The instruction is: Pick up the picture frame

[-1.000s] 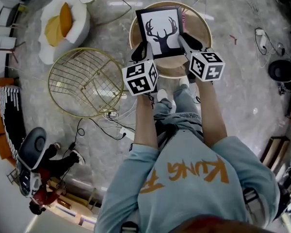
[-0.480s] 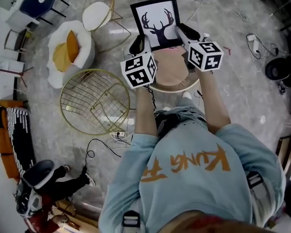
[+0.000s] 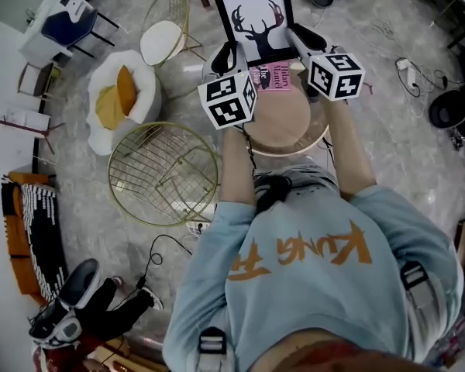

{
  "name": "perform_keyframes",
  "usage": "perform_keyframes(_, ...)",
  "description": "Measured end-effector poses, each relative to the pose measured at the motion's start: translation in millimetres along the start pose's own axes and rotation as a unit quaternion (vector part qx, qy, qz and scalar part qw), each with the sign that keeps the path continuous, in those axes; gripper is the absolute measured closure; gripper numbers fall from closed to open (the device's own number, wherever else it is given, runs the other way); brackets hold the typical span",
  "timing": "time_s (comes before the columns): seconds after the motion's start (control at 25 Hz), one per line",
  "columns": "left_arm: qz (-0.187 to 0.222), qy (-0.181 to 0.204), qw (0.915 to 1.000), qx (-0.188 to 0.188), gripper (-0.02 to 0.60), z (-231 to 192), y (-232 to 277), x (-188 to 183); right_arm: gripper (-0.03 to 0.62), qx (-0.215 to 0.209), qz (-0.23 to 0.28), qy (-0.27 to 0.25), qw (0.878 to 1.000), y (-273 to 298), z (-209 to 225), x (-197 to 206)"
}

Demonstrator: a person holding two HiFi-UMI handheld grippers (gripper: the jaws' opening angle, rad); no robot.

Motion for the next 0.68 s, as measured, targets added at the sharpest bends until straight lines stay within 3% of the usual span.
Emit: perform_keyframes(0.68,0.017,0.01,0.9998,-0.002,0.5,-11,-11,-15,0.522,-0.004,0.02,-0.011,1.0,4,-16,-14)
Point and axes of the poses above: the fingertips, and each gripper's own axes: y forward along the fingers, z to its right, x out of its underside, the point moved 5 cm from there along -y, backward along the fingers, and after that the axes turned 13 degrees about -y, right-handed, at the moved point
